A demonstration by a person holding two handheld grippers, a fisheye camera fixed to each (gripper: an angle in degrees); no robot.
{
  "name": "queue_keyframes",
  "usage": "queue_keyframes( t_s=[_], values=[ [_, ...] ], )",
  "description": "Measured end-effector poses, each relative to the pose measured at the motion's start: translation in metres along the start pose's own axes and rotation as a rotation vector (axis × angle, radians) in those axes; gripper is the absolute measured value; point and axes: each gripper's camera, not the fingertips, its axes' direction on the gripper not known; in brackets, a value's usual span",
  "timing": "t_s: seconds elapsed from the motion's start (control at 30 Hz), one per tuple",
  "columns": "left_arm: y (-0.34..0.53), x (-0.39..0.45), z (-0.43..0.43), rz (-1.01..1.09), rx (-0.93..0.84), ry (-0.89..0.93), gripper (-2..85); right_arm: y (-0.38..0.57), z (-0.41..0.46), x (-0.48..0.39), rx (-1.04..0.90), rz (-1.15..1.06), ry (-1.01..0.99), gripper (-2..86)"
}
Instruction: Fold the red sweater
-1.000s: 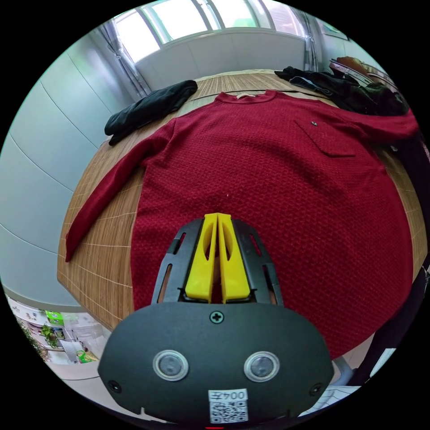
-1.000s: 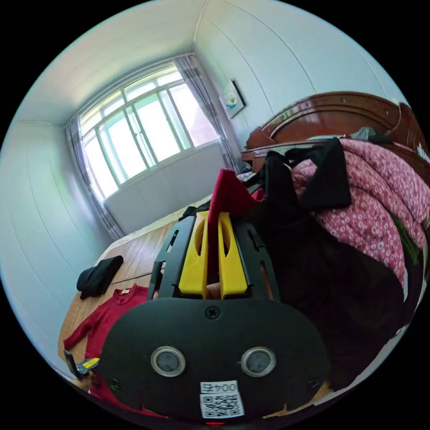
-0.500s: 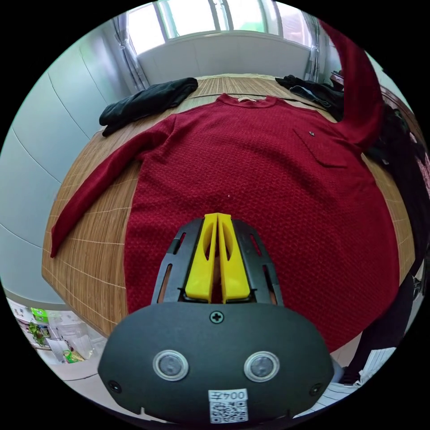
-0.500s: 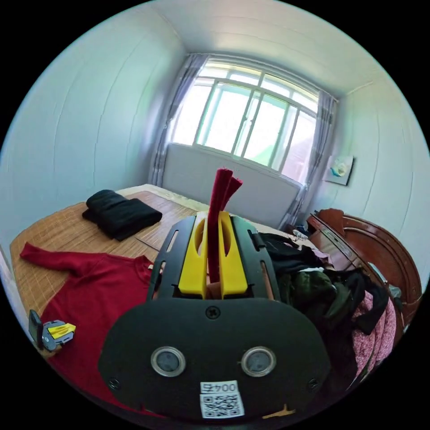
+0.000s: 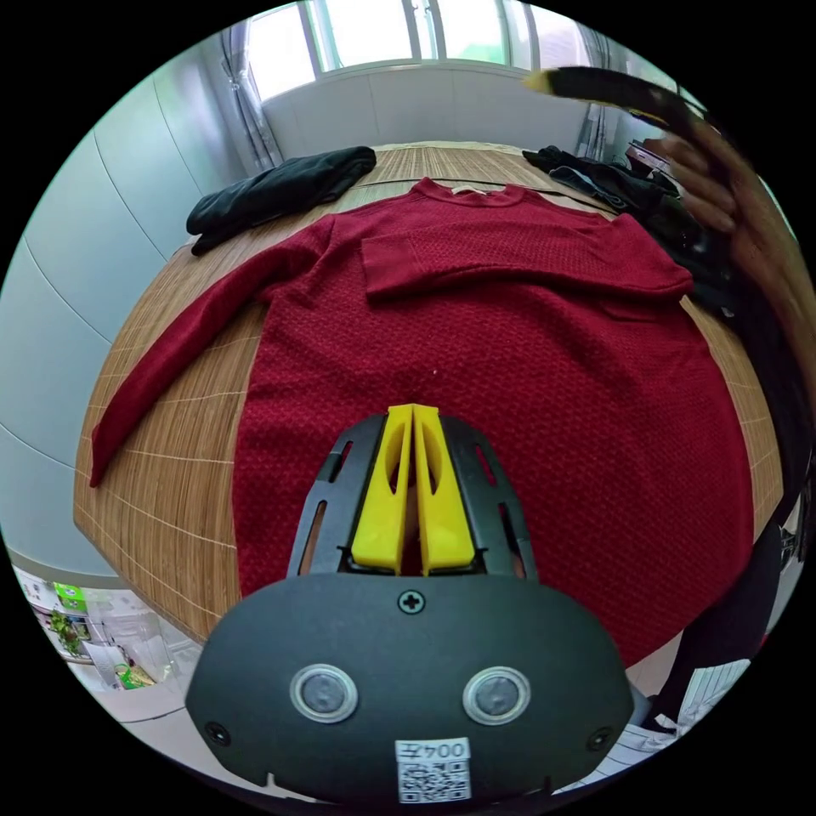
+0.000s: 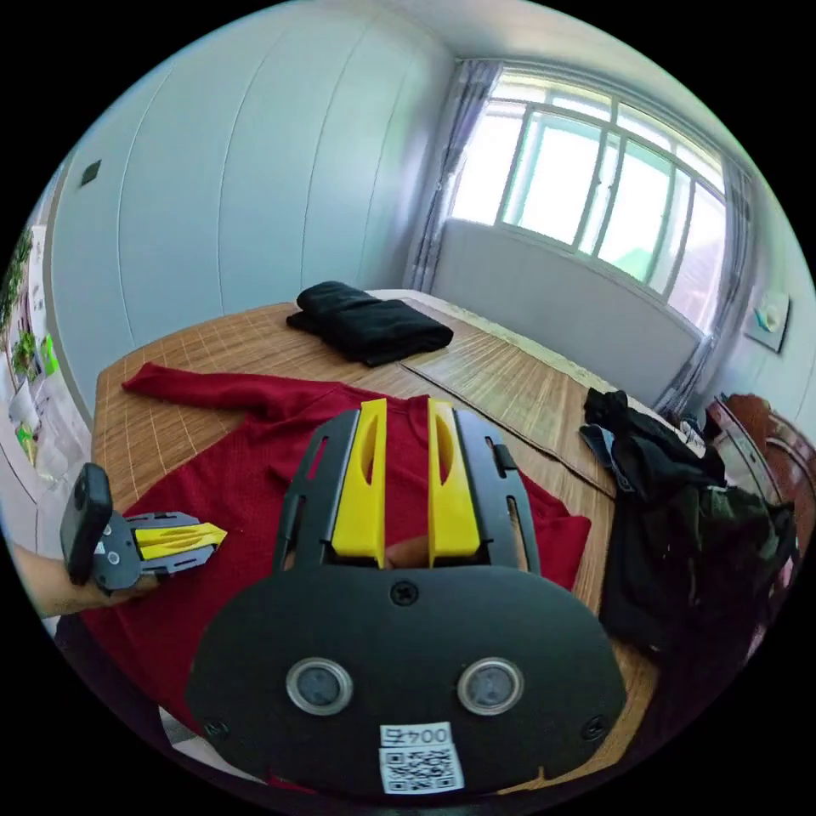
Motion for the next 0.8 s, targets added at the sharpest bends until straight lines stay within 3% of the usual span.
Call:
queue_keyframes(
  t_s=[0.1,0.2,0.33,0.53,0.7,0.8],
  values=[
    [-0.002,0.004,0.006,0.001,0.0,-0.003,0.2,0.072,-0.013,0.08,-0.1,0.268,0.027,2.4],
    [-0.005,0.008,0.013,0.003,-0.001,-0.008,0.2,0.154,-0.012,0.149,-0.236,0.49,0.057,5.8],
    [-0.009,0.021,0.024,0.022,-0.001,-0.052,0.2,0.205,-0.005,0.187,-0.305,0.494,0.102,8.0],
    [-0.015,0.037,0.04,0.037,-0.003,-0.087,0.2,0.203,0.029,0.221,-0.342,0.441,0.061,9.8],
    [-0.02,0.051,0.053,0.05,-0.004,-0.115,0.2,0.197,0.066,0.259,-0.471,0.434,0.133,5.4],
    [-0.023,0.058,0.062,0.054,-0.004,-0.124,0.2,0.222,0.057,0.311,-0.424,0.752,0.031,4.7]
  ],
)
